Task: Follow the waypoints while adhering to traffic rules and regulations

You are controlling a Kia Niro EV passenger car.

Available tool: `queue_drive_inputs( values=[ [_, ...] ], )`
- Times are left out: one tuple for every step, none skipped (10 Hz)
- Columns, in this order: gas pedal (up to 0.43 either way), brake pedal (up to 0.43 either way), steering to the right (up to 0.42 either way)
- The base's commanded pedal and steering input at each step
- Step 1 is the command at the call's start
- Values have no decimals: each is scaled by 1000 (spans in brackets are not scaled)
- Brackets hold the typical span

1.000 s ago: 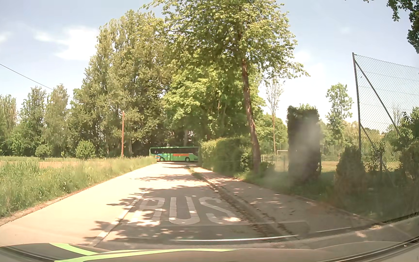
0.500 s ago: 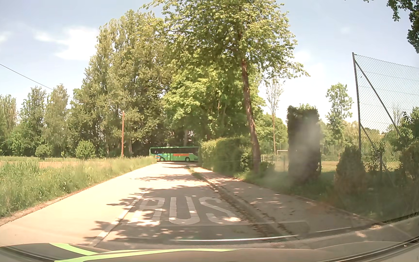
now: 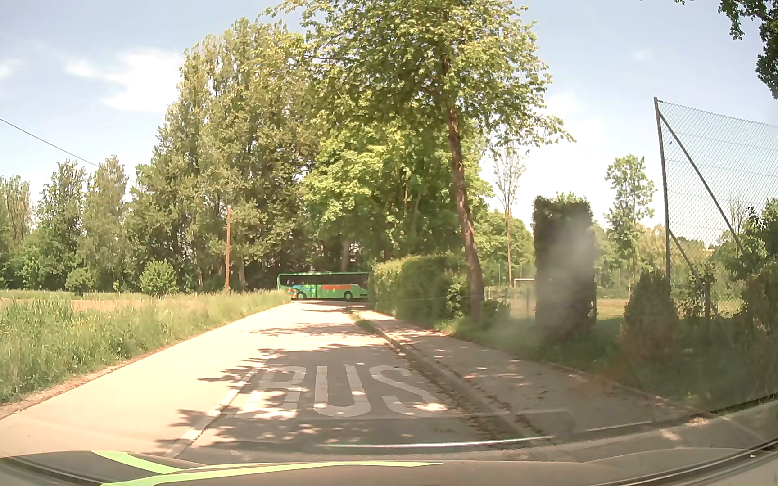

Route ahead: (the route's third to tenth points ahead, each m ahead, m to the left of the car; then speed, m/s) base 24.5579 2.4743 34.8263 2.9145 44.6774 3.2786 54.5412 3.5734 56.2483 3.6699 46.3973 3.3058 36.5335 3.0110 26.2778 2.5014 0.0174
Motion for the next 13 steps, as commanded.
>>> queue_drive_inputs(
  values=[
    [0, 311, -89],
    [0, 311, -89],
    [0, 305, -89],
    [0, 305, -89],
    [0, 305, -89],
    [0, 305, -89],
    [0, 305, -89],
    [0, 305, -89],
    [0, 311, -89],
    [0, 311, -89],
    [0, 311, -89],
    [0, 311, -89],
    [0, 311, -89]
  ],
)
